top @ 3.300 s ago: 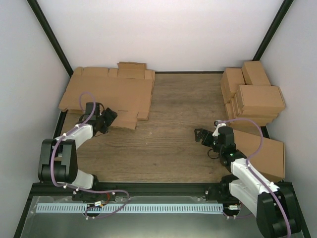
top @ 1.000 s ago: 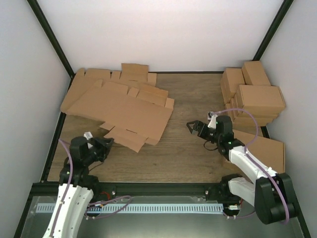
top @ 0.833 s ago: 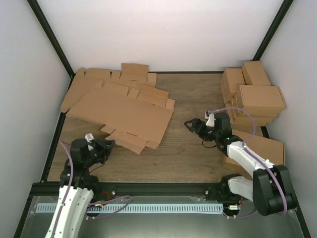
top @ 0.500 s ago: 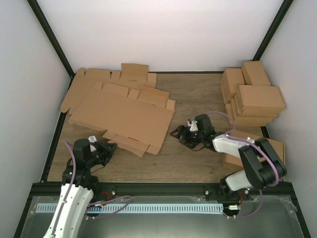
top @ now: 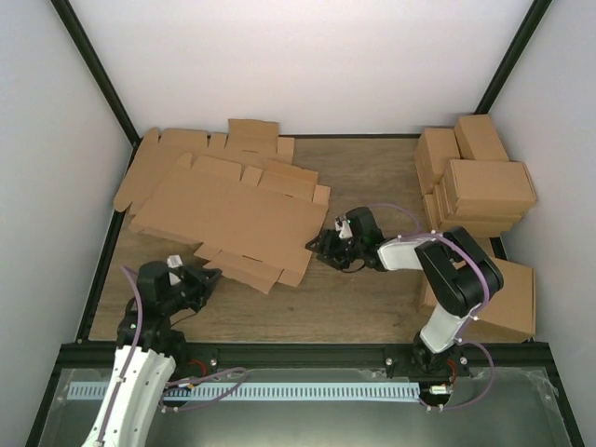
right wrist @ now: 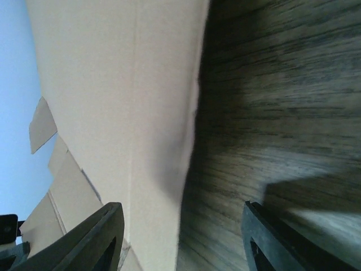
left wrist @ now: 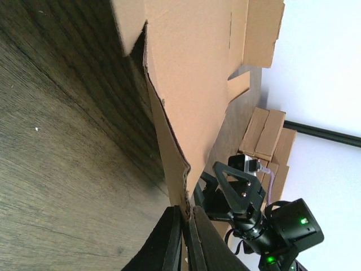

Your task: Fold the paper box

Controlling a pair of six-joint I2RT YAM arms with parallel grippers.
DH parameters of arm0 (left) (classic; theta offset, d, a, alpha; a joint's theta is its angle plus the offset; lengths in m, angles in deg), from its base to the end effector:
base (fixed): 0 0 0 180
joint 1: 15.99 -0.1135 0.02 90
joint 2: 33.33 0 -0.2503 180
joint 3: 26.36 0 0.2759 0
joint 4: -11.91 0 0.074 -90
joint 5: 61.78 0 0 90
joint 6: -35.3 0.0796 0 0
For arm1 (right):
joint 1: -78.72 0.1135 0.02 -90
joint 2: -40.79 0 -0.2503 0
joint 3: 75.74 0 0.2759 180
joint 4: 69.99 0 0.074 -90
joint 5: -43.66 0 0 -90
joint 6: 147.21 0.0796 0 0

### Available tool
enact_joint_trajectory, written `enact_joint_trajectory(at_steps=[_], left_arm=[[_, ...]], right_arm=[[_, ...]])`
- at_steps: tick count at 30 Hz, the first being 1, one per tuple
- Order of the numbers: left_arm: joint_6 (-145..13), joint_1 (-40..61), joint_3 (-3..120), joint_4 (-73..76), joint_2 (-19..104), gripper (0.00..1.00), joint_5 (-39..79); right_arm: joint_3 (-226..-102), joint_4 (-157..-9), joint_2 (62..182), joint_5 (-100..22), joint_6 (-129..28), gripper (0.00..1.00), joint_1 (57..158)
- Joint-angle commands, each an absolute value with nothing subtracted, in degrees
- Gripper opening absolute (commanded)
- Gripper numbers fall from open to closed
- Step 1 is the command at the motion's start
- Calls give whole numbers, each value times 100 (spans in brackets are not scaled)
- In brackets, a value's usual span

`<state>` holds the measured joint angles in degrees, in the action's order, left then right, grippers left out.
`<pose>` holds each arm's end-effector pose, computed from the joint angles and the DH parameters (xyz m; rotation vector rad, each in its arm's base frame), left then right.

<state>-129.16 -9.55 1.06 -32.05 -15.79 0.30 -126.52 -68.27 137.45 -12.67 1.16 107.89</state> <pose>0.1674 -0.0564 0.1554 -1.0736 2.1539 -1.2730 0.2769 0.2051 0.0663 0.3373 2.6295 1.3437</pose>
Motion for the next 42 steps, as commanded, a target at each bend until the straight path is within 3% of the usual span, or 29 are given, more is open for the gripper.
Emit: enact_joint_trajectory(at_steps=[1,4,6,9,11,12,15,16,18,23,31,36,42], left_arm=[[-12932,-944,211,-3092,-1729,5,61],[-12935,-943,216,-3084,-1688,5,37],[-12911,-939,240,-3076,-1666,5,21],[-12816,-939,291,-2999,-1638,5,-7],[-12672,-940,390,-2974,-1553,12,-8],[-12560,-939,542,-2997,-1492,22,11],[-11840,-943,1358,-3595,-1181,78,614],[-11530,-948,1736,-3835,-1043,88,943],[-10967,-948,2480,-4259,-719,96,1498],[-9603,-948,3808,-4380,114,97,1640],[-8301,-948,4711,-4248,924,100,1458],[-8131,-956,4784,-4251,1732,100,1489],[-8209,-975,3983,-3390,2229,100,1233]], right_arm=[[-12848,-6328,13977,-1089,509,59,10836],[-13034,-6330,14144,-982,514,54,10842],[-13058,-6204,14199,-895,571,46,10844],[-13115,-6086,14189,-791,618,23,10849],[-13280,-6373,14109,-855,395,5,10852],[-13382,-6728,14044,-963,168,1,10852],[-13635,-7495,13665,-1392,-453,1,10845],[-13712,-7737,13521,-1531,-667,1,10839],[-13862,-8263,13221,-1821,-1104,1,10812],[-14367,-9619,12480,-2196,-2228,1,10763],[-15435,-12110,11609,-2213,-3432,1,10743],[-15333,-12675,11171,-4091,-3076,1,10715],[-15376,-12873,11202,-5977,-3045,1,10711]])
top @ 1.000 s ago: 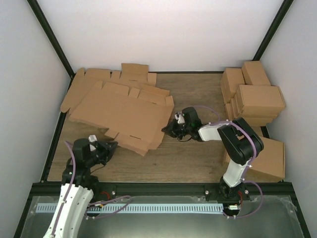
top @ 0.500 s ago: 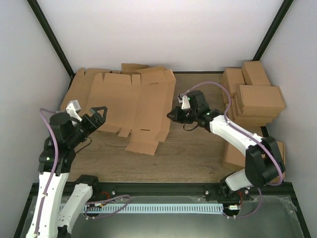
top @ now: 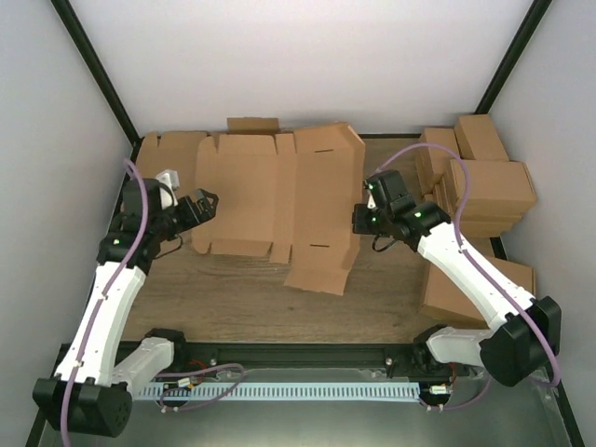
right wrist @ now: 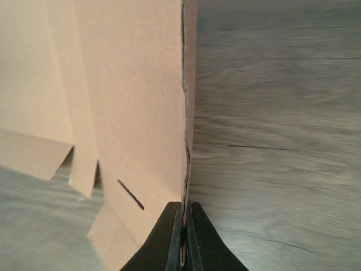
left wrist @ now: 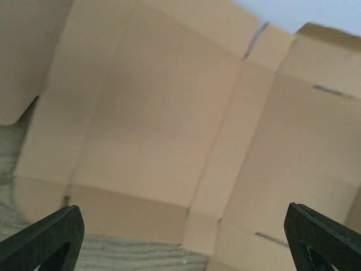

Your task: Fold the paper box

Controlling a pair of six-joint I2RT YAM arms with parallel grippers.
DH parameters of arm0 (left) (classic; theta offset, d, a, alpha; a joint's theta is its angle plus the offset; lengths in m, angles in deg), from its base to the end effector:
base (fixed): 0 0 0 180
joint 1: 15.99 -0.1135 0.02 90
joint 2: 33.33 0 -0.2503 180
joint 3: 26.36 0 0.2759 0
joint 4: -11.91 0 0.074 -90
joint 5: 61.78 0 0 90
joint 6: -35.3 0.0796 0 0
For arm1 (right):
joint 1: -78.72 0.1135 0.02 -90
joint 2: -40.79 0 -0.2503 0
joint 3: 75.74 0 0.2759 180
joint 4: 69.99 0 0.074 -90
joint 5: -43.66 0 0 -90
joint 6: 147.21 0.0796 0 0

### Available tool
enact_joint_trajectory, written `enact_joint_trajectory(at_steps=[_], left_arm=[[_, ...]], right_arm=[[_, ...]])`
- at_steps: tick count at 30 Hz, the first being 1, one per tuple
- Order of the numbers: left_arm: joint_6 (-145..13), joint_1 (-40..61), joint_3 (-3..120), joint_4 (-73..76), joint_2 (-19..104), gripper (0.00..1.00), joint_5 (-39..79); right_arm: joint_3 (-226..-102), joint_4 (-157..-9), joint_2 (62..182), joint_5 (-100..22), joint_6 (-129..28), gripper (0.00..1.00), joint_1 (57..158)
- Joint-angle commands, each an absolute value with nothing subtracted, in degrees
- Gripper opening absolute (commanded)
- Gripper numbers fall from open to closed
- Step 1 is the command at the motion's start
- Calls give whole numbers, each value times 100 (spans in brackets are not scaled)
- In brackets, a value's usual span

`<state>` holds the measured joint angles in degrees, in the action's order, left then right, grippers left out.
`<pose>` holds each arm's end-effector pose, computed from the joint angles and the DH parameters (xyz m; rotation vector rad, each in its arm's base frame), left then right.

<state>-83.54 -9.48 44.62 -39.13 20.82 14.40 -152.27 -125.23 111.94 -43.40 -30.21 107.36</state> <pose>0.2588 -0.0487 0.3112 -0.2887 2.1947 -0.6101 0.2725 0.1535 0.2589 -0.0593 2.5017 0.4834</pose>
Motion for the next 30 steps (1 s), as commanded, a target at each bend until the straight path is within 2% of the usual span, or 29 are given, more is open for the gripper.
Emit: enact_joint_trajectory(at_steps=[1,8,14,22,27,30], left_arm=[[-8188,-975,3822,-3152,2284,100,1196],[-8107,-975,2891,-1877,2804,100,1421],[-7851,-1138,3401,-1501,4096,99,1975],[-7357,-1593,4175,-308,5860,100,687],[-7305,-1619,4544,251,6690,100,601],[-7422,-1706,4812,343,7053,99,164]], right_arm=[[-15450,-12910,11266,-6090,-3079,1,10711],[-15898,-12871,11746,-6008,-3255,1,10712],[-15972,-12825,11837,-6058,-3194,1,10711],[-15750,-12819,11805,-5900,-3252,1,10711],[-15688,-12792,11745,-5686,-3245,1,10711],[-15645,-12725,11702,-5603,-3250,1,10711]])
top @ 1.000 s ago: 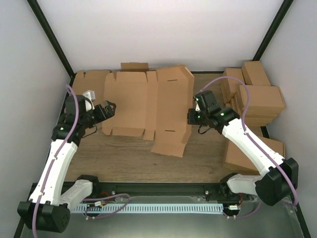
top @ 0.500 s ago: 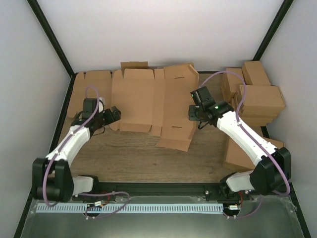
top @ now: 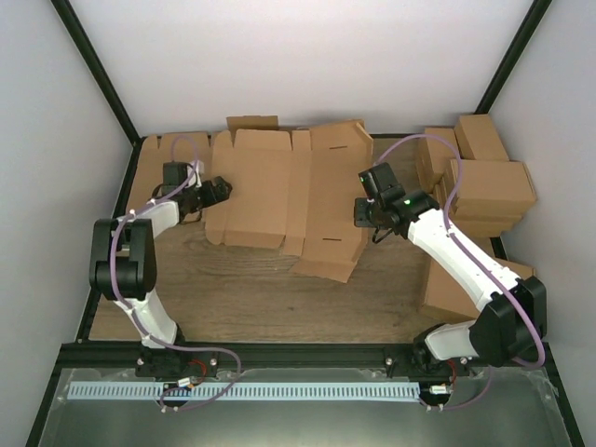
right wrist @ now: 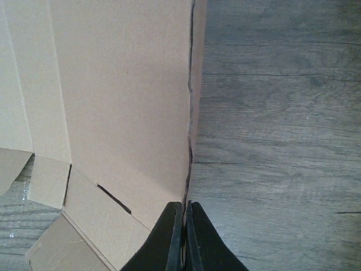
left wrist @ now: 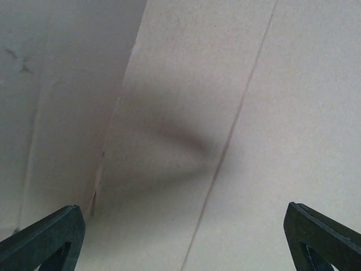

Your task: Fold the paper box

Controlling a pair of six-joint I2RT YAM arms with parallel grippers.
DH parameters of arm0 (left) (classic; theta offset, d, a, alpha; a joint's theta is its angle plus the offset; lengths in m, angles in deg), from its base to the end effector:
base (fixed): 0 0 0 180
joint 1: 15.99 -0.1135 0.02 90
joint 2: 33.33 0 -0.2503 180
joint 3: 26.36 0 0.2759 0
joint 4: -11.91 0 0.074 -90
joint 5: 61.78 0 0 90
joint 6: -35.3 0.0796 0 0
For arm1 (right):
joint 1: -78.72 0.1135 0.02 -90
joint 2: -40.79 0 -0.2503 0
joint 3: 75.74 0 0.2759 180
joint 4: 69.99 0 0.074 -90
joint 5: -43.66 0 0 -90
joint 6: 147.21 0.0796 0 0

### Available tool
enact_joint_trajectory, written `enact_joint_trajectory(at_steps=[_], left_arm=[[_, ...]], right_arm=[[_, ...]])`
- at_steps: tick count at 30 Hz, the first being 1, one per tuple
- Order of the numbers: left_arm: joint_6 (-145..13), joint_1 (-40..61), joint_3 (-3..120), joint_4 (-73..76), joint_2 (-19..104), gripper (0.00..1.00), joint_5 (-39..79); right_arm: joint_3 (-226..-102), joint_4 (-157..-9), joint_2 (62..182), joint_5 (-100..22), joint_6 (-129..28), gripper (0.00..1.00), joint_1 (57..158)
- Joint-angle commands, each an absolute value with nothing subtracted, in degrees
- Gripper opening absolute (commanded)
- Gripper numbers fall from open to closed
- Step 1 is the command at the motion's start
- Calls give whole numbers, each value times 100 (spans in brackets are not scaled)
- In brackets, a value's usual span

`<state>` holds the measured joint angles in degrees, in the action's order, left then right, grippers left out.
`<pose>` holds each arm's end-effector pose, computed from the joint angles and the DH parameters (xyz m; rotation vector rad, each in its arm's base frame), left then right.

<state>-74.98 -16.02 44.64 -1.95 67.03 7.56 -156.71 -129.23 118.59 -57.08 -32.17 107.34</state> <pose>0.4137 -0.0279 0.1228 -0.2303 2.3286 -0.5959 0.2946 0.1439 0.2471 -0.0065 2.5293 0.1360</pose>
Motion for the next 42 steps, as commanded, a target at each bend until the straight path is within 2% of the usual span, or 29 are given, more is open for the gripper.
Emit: enact_joint_trajectory(at_steps=[1,7,11,15,18,21,27,32,35,42], left_arm=[[-7415,-1724,4934,264,7142,98,33],[-7204,-1806,5334,-390,7409,94,379],[-7178,-1962,5237,-466,7371,98,697],[-7244,-2115,5252,-332,7571,97,6],[-7337,-2122,5247,-81,7733,92,-656],[-7574,-2126,5194,208,7844,82,-1138],[-7992,-2119,4287,1007,7109,47,-1009],[-8056,-2035,3902,809,6454,19,-1141],[-7942,-1908,3770,374,6111,10,-1141],[-7988,-1713,3416,-516,4904,5,-857]], right_arm=[[-15616,-12702,11693,-5595,-3247,1,10711],[-15545,-12610,11745,-5637,-3194,1,10711],[-15520,-12535,11765,-5631,-3178,1,10711],[-15528,-12527,11839,-5601,-3192,1,10711],[-15552,-12523,11864,-5590,-3183,1,10709],[-15554,-12509,11876,-5566,-3162,1,10711],[-15584,-12525,11893,-5716,-3091,1,10711],[-15712,-12533,11955,-5795,-3072,1,10711],[-15866,-12539,12039,-5799,-3112,1,10711],[-16810,-12993,12384,-6957,-3411,1,10711]])
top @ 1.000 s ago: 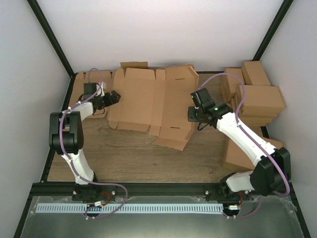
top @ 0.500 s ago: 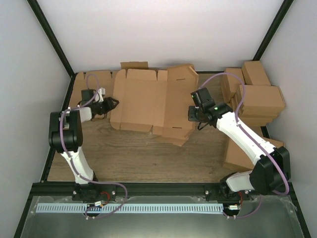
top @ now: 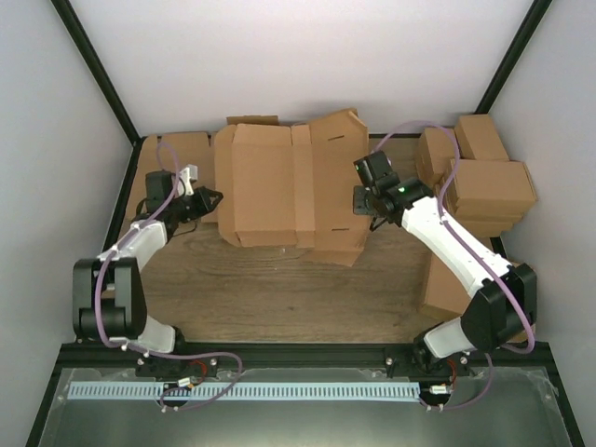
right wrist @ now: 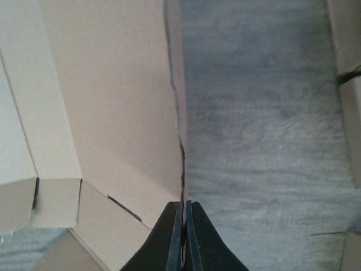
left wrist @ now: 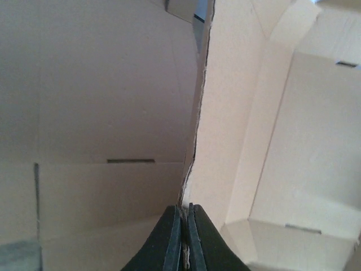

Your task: Fold the paper box

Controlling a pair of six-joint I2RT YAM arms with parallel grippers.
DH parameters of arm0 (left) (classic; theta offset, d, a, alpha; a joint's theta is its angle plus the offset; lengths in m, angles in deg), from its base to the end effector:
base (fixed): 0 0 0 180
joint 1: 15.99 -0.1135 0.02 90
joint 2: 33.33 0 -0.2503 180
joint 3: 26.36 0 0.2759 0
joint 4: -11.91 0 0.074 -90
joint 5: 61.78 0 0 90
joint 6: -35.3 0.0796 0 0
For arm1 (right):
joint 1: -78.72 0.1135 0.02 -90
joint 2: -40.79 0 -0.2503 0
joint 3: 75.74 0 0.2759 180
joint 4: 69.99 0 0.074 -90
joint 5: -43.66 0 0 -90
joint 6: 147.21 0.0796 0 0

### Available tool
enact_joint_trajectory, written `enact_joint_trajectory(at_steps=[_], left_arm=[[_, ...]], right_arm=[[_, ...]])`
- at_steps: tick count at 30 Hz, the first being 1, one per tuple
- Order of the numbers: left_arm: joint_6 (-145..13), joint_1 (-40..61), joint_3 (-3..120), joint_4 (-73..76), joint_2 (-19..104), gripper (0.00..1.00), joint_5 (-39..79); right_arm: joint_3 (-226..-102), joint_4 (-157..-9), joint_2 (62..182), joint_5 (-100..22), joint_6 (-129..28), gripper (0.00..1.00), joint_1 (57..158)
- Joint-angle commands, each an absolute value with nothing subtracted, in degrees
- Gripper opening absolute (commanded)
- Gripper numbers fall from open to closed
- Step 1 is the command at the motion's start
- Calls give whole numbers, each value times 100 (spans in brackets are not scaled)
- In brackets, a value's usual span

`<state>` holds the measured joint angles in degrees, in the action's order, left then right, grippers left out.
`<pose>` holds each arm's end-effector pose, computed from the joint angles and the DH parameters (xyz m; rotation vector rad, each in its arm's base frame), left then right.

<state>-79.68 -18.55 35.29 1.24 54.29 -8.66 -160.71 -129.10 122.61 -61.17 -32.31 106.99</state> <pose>0.3699 -0.0313 0.1606 -0.1643 2.2065 -0.9269 0.3129 0.1452 0.2513 0.0260 2.5004 0.0515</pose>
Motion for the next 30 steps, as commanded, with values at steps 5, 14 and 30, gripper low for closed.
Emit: enact_joint_trajectory(at_steps=[5,14,30], left_arm=[[-8097,-1469,3396,-1345,4220,4,-815],[-8912,-373,2387,-2133,2550,4,-937],[-11090,1771,870,-1964,850,60,107]], right_arm=[[-17252,-13291,12626,-7363,-3600,1,10711],[-17275,-12838,12214,-6858,-4944,1,10718],[-16486,-11174,11627,-4158,-7854,1,11141]])
